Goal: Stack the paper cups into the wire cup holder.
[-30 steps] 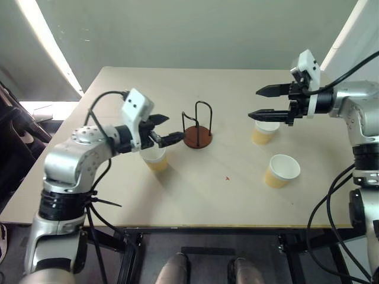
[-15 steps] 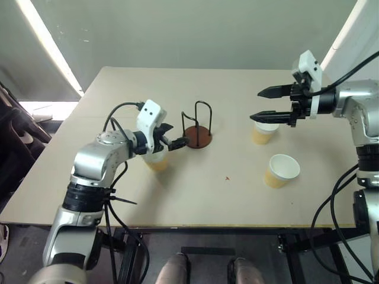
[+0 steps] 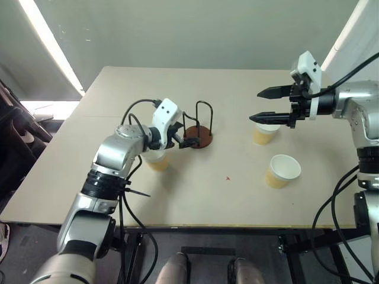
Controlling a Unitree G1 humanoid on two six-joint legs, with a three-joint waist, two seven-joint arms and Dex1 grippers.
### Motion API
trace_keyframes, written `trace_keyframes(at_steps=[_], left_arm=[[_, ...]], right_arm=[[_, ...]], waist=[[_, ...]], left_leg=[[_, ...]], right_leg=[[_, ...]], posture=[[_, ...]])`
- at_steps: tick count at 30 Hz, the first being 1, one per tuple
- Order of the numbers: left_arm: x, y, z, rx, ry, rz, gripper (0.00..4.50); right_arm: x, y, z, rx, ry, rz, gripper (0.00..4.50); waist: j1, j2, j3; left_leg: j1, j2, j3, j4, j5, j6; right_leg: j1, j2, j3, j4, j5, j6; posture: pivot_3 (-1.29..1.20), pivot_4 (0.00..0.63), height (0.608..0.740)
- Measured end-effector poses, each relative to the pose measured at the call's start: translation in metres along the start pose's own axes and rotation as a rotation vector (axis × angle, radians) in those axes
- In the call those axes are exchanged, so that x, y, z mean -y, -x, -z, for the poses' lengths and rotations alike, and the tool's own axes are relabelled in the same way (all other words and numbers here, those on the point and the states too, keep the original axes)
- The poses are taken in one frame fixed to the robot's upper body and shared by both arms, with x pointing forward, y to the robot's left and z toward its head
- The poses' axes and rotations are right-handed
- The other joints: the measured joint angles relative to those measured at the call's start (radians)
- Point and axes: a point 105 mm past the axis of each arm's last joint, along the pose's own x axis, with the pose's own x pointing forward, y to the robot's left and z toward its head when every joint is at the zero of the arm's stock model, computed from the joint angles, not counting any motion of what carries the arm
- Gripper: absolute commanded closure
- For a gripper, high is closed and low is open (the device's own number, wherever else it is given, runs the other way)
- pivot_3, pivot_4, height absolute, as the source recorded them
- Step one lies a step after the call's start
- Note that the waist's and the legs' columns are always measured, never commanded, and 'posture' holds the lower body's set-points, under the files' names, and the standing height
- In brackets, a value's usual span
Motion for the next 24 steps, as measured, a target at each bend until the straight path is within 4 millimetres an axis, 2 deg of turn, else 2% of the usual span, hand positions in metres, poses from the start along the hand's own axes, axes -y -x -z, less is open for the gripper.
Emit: trace_keyframes(at_steps=[11, 15, 24], left_arm=[[-0.001, -0.022, -0.003, 0.029, -0.007, -0.001, 0.02], [-0.001, -0.027, -0.006, 0.033, -0.018, 0.004, 0.02], [0.007, -0.038, -0.007, 0.04, -0.024, 0.05, 0.02]], right_arm=[[-0.006, 0.002, -0.005, 0.016, 0.0, -0.016, 0.0], [-0.016, 0.006, -0.004, 0.005, -0.022, -0.062, 0.0], [-0.021, 0.009, -0.006, -0.003, -0.013, -0.075, 0.0]], waist=[[0.002, 0.0, 0.0], [0.003, 0.0, 0.0], [0.004, 0.0, 0.0]], left_leg=[[-0.001, 0.0, 0.001, 0.002, 0.0, 0.001], [-0.002, 0.0, 0.002, 0.004, -0.001, 0.001], [-0.004, 0.0, 0.002, 0.009, -0.002, 0.003]], right_leg=[[0.0, 0.0, 0.001, 0.0, 0.001, 0.001], [0.0, 0.001, 0.001, -0.001, 0.001, 0.001], [0.0, 0.003, 0.003, 0.0, 0.002, 0.004]], posture=[[0.0, 0.15, 0.74], [0.0, 0.15, 0.74], [0.0, 0.15, 0.74]])
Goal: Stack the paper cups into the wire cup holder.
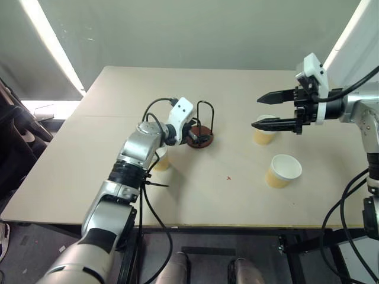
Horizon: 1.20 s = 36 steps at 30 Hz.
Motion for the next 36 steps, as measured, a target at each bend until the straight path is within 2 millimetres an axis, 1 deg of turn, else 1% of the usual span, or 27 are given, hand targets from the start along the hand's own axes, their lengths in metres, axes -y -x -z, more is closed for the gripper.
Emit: trace_keyframes(at_steps=[1, 4, 6, 9, 10, 11, 14, 15, 19, 22, 24, 28, 31, 34, 36], left_arm=[[0.001, -0.001, 0.0, 0.001, 0.0, 0.007, 0.02], [0.003, -0.003, -0.003, 0.008, -0.012, 0.021, 0.62], [0.002, -0.003, -0.006, 0.016, -0.025, 0.019, 1.29], [0.001, -0.005, -0.005, 0.02, -0.033, 0.017, 2.47], [0.001, -0.006, -0.004, 0.019, -0.033, 0.016, 2.7], [0.0, -0.006, -0.003, 0.018, -0.039, 0.012, 3.13], [-0.002, -0.006, -0.004, 0.022, -0.044, 0.006, 4.21], [-0.002, -0.006, -0.004, 0.026, -0.043, 0.007, 4.47], [0.0, -0.005, -0.005, 0.026, -0.048, 0.029, 4.47], [0.004, 0.001, -0.011, 0.035, -0.091, 0.057, 4.47], [0.01, 0.006, -0.014, 0.038, -0.122, 0.089, 4.47], [0.026, 0.015, -0.014, 0.019, -0.164, 0.179, 4.47], [0.036, 0.02, -0.022, 0.025, -0.189, 0.241, 4.47], [0.051, 0.026, -0.03, 0.04, -0.207, 0.324, 4.47], [0.062, 0.029, -0.035, 0.052, -0.215, 0.383, 4.47]], right_arm=[[0.0, 0.0, 0.0, 0.001, 0.001, 0.001, 0.0], [-0.001, 0.0, 0.002, 0.001, -0.004, 0.002, 0.0], [-0.001, 0.001, 0.005, -0.004, -0.013, 0.005, 0.0], [-0.001, 0.001, 0.007, -0.007, -0.015, 0.008, 0.0], [-0.002, 0.001, 0.007, -0.007, -0.015, 0.009, 0.0], [-0.002, 0.001, 0.008, -0.009, -0.014, 0.01, 0.0], [-0.006, 0.0, 0.013, -0.023, -0.017, 0.005, 0.0], [-0.007, 0.0, 0.015, -0.026, -0.024, 0.003, 0.0], [-0.008, 0.0, 0.017, -0.03, -0.029, 0.005, 0.0], [-0.008, 0.002, 0.015, -0.034, -0.016, 0.011, 0.0], [-0.008, 0.004, 0.016, -0.039, -0.011, 0.021, 0.0], [-0.011, 0.012, 0.022, -0.058, -0.023, 0.036, 0.0], [-0.012, 0.02, 0.023, -0.079, -0.02, 0.053, 0.0], [-0.014, 0.034, 0.028, -0.118, -0.03, 0.076, 0.0], [-0.015, 0.045, 0.033, -0.16, -0.039, 0.091, 0.0]], waist=[[0.0, 0.0, 0.0], [0.001, 0.0, 0.0], [0.001, 0.0, 0.0], [0.001, 0.0, 0.0], [0.001, 0.0, 0.0], [0.001, 0.0, 0.0], [0.002, 0.0, 0.0], [0.002, 0.0, 0.0], [0.002, 0.0, 0.0], [0.001, 0.0, 0.0], [0.002, 0.0, 0.0], [0.004, 0.0, 0.0], [0.007, 0.0, 0.0], [0.011, 0.0, 0.0], [0.013, 0.0, 0.0]], left_leg=[[0.0, 0.0, 0.0, 0.0, 0.0, 0.0], [-0.001, 0.0, 0.0, 0.001, 0.0, 0.0], [0.0, 0.0, 0.0, 0.001, 0.0, 0.0], [0.0, 0.0, 0.0, 0.001, 0.0, 0.001], [-0.001, 0.0, 0.001, 0.001, 0.0, 0.001], [-0.001, 0.0, 0.001, 0.001, 0.0, 0.001], [-0.001, 0.0, 0.001, 0.002, -0.001, 0.001], [-0.002, 0.0, 0.001, 0.002, -0.001, 0.001], [-0.003, 0.0, 0.002, 0.002, -0.001, 0.001], [-0.003, 0.001, 0.002, 0.002, -0.001, 0.001], [-0.004, 0.0, 0.002, 0.002, -0.001, 0.001], [-0.006, 0.0, 0.002, 0.003, -0.001, 0.002], [-0.007, 0.0, 0.0, 0.003, -0.001, 0.002], [-0.008, 0.0, -0.001, 0.004, -0.001, 0.002], [-0.009, 0.0, -0.001, 0.004, -0.001, 0.002]], right_leg=[[0.0, 0.0, 0.0, 0.0, 0.0, 0.0], [0.0, 0.0, 0.0, 0.0, 0.0, 0.0], [0.0, 0.0, 0.001, 0.0, 0.0, 0.0], [0.0, 0.0, 0.001, 0.0, 0.0, 0.001], [0.0, 0.001, 0.001, 0.0, 0.0, 0.001], [0.0, 0.001, 0.001, 0.0, 0.0, 0.001], [0.0, 0.001, 0.001, -0.001, 0.001, 0.002], [0.0, 0.001, 0.001, -0.001, 0.001, 0.002], [0.0, 0.002, 0.001, -0.003, 0.002, 0.004], [0.0, 0.004, 0.001, -0.005, 0.002, 0.005], [0.0, 0.004, 0.001, -0.006, 0.002, 0.005], [0.0, 0.004, 0.001, -0.008, 0.003, 0.006], [0.0, 0.004, 0.001, -0.01, 0.004, 0.008], [0.0, 0.004, 0.001, -0.011, 0.005, 0.01], [0.0, 0.004, 0.001, -0.012, 0.008, 0.014]], posture=[[0.0, 0.15, 0.74], [0.0, 0.15, 0.74], [0.0, 0.15, 0.74], [0.0, 0.15, 0.74], [0.0, 0.15, 0.74], [0.0, 0.15, 0.74], [0.0, 0.15, 0.74], [0.0, 0.15, 0.74], [0.0, 0.15, 0.74], [0.0, 0.15, 0.74], [0.0, 0.15, 0.74], [0.0, 0.15, 0.74], [0.0, 0.15, 0.74], [0.0, 0.15, 0.74], [0.0, 0.15, 0.74]])
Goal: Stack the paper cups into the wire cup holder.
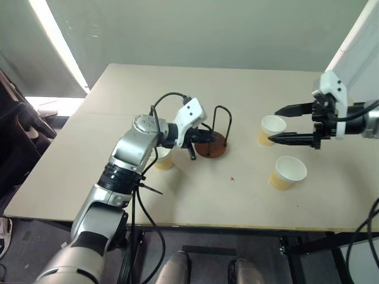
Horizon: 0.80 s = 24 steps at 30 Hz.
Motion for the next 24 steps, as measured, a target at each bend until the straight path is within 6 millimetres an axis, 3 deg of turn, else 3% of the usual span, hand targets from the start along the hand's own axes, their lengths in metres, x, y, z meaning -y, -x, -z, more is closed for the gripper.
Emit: trace_keyframes(at_steps=[6, 13, 24], left_arm=[[0.016, -0.005, -0.003, 0.009, 0.014, 0.099, 4.47], [0.04, -0.014, 0.016, -0.04, 0.027, 0.234, 4.47], [0.046, -0.018, 0.032, -0.096, -0.094, 0.264, 4.47]], right_arm=[[-0.01, 0.02, 0.002, -0.061, 0.003, -0.02, 0.0], [-0.031, 0.015, 0.006, -0.074, -0.014, -0.101, 0.0], [-0.03, 0.009, -0.003, -0.027, 0.002, -0.083, 0.0]], waist=[[0.001, 0.0, 0.0], [0.0, 0.0, 0.0], [-0.001, 0.0, 0.0]], left_leg=[[0.001, 0.001, 0.001, 0.0, 0.0, 0.0], [0.001, 0.001, 0.002, 0.0, 0.0, 0.001], [0.003, 0.001, 0.002, 0.001, -0.001, 0.005]], right_leg=[[0.0, 0.0, 0.0, 0.0, 0.002, 0.004], [0.0, 0.0, 0.001, 0.0, 0.002, 0.004], [0.001, 0.0, 0.002, -0.001, 0.002, 0.004]], posture=[[0.0, 0.15, 0.74], [0.0, 0.15, 0.74], [0.0, 0.15, 0.74]])
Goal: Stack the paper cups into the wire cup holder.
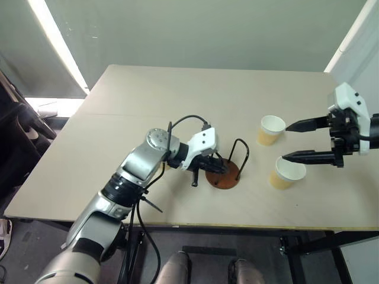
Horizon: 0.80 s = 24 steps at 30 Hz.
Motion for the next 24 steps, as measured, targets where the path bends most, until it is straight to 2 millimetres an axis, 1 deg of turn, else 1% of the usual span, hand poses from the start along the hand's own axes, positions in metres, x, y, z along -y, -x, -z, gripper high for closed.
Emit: trace_keyframes(at_steps=[1, 4, 8, 9, 13, 18, 24], left_arm=[[0.0, 0.0, 0.002, -0.001, 0.003, -0.002, 4.47], [0.0, -0.001, 0.006, -0.009, 0.007, -0.003, 3.61], [0.006, -0.004, 0.024, -0.064, 0.046, 0.017, 2.19], [0.006, -0.003, 0.027, -0.075, 0.047, 0.02, 1.8], [0.008, 0.008, 0.041, -0.158, 0.027, 0.013, 0.48], [0.01, 0.016, 0.043, -0.197, -0.014, -0.002, 0.48], [0.003, 0.036, 0.035, -0.202, -0.053, -0.071, 0.48]], right_arm=[[0.0, -0.001, -0.001, -0.001, 0.002, -0.002, 0.0], [-0.001, -0.006, -0.002, 0.004, 0.006, -0.017, 0.0], [-0.002, -0.009, -0.002, 0.006, 0.006, -0.03, 0.0], [-0.002, -0.009, -0.002, 0.006, 0.007, -0.031, 0.0], [0.0, -0.011, -0.003, 0.009, 0.012, -0.033, 0.0], [0.004, -0.012, -0.007, 0.022, 0.029, -0.021, 0.0], [0.013, -0.018, -0.013, 0.041, 0.063, -0.02, 0.0]], waist=[[0.0, 0.0, 0.0], [-0.001, 0.0, 0.0], [-0.001, 0.0, 0.0], [-0.001, 0.0, 0.0], [-0.002, 0.0, 0.0], [-0.002, 0.0, 0.0], [-0.006, 0.0, 0.0]], left_leg=[[0.001, 0.0, 0.0, 0.0, 0.0, 0.001], [0.002, 0.0, 0.0, 0.0, -0.002, 0.004], [0.001, 0.0, 0.0, 0.0, -0.001, 0.003], [0.001, 0.0, 0.0, 0.0, -0.001, 0.003], [0.001, 0.0, 0.0, 0.0, 0.0, 0.002], [0.001, -0.001, -0.001, 0.0, -0.001, 0.002], [0.002, 0.0, -0.001, 0.0, -0.002, 0.003]], right_leg=[[0.001, 0.0, 0.0, 0.0, 0.0, 0.0], [0.002, 0.0, 0.0, 0.0, -0.001, -0.001], [0.002, 0.0, 0.001, -0.001, -0.001, -0.002], [0.002, 0.0, 0.001, -0.001, -0.002, -0.003], [0.001, 0.0, 0.001, -0.001, -0.002, -0.003], [0.001, 0.0, 0.001, -0.001, -0.002, -0.003], [0.001, 0.0, 0.001, -0.001, -0.002, -0.004]], posture=[[0.0, 0.15, 0.74], [0.0, 0.15, 0.74], [0.0, 0.15, 0.74], [0.0, 0.15, 0.74], [0.0, 0.15, 0.74], [0.0, 0.15, 0.74], [0.0, 0.15, 0.74]])
